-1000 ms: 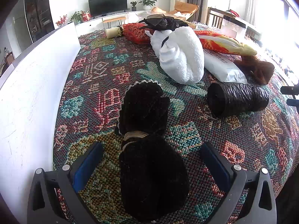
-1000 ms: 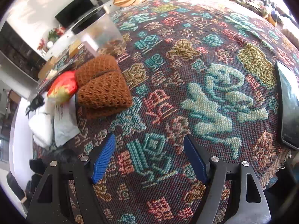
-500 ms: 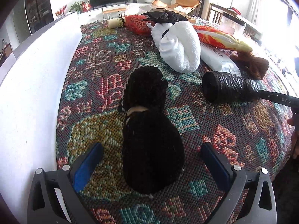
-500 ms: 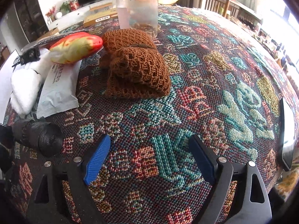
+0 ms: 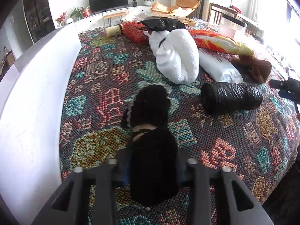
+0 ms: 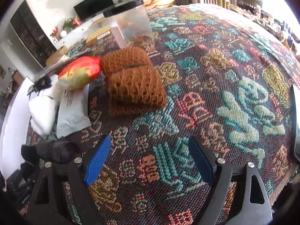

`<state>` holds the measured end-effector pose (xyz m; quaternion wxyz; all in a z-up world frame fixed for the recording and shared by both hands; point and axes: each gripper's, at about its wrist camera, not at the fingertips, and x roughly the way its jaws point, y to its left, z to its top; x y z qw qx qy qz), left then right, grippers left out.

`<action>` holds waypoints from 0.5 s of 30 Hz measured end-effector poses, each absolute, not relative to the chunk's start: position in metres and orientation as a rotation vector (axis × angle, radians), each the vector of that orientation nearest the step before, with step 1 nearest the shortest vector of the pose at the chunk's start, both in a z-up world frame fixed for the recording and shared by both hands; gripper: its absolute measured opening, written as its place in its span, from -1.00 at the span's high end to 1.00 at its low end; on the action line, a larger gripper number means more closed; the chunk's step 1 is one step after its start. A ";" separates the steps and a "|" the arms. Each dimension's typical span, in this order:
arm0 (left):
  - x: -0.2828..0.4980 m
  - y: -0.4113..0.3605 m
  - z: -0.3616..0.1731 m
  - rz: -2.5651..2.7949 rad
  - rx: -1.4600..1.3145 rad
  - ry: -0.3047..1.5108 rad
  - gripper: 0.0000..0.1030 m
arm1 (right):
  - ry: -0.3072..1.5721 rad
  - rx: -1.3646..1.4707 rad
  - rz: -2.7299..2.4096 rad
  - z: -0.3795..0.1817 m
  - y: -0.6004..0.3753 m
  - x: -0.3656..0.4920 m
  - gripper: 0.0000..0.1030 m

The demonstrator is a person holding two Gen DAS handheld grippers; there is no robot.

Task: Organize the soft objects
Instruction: 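Grasp the brown knit roll with the right gripper while the left gripper holds the sock, then carry sock and brown roll over the white box and open both grippers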

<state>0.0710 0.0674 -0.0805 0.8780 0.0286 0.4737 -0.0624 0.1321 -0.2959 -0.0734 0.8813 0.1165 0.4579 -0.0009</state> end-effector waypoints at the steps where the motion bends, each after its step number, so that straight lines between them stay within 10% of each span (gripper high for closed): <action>1: 0.073 0.071 -0.080 -0.137 0.026 0.989 0.44 | 0.933 0.210 0.015 -0.063 -0.294 0.140 -0.69; 8: 0.074 0.088 -0.077 -0.180 -0.127 0.995 0.48 | 1.110 -0.032 0.100 -0.079 -0.250 0.222 -0.68; 10: 0.071 0.092 -0.072 -0.200 -0.166 0.987 0.49 | 1.124 0.005 0.068 -0.089 -0.258 0.224 -0.29; 15: 0.055 0.090 -0.043 -0.279 -0.213 0.916 0.49 | 1.023 0.301 0.008 -0.075 -0.305 0.175 -0.23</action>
